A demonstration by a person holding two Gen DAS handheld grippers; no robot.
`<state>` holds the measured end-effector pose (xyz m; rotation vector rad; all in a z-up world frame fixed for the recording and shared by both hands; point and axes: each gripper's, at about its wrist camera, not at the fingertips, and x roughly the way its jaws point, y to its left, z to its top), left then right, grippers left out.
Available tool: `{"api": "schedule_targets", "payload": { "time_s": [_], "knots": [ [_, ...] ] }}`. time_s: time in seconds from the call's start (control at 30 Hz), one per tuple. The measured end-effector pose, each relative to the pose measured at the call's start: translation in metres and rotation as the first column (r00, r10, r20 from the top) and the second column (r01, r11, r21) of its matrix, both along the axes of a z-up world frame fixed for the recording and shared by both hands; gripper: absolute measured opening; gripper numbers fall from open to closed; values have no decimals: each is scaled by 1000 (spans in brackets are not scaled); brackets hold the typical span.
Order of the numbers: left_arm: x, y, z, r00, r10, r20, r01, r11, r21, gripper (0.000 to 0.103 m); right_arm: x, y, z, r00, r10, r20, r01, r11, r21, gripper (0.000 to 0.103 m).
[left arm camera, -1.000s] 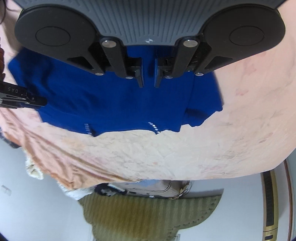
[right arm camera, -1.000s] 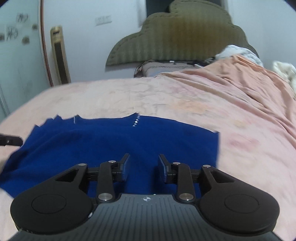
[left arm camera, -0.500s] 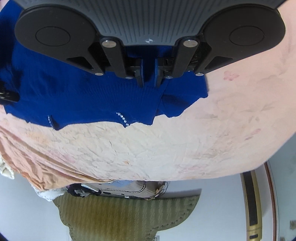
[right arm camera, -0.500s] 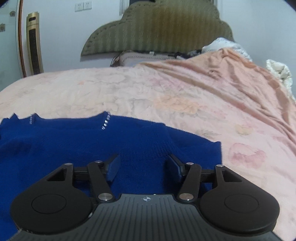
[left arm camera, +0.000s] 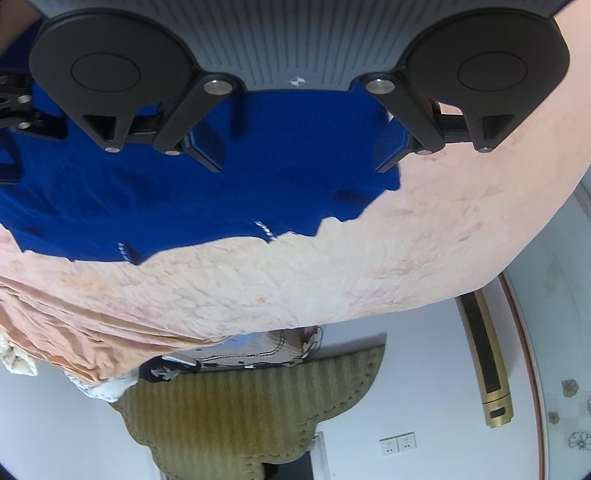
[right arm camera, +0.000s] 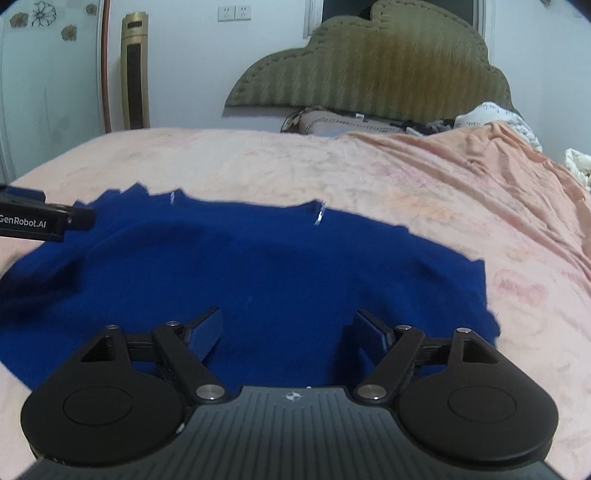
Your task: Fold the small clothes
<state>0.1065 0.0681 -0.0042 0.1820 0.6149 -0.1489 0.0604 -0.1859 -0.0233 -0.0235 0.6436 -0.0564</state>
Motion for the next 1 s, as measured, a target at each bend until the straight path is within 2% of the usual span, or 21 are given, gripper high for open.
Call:
{"api": "schedule_targets", "payload": {
  "time_s": [0.4,0.7,1.0],
  "knots": [
    [-8,-8,-7,1000,8,-29,-7,1000,20,88,-9,10,-17,999,-23,-28,22,1000,-17,92],
    [-8,-9,-11,999,17,-45,-16,999,30,88,-12,10,-15,999,-27,-26,27,1000,-16,92],
    [-9,-10,-12,999,19,-49,-18,999,34,88,-25,20,-1,1000,-7,5,7,999,-38,93]
  ]
}}
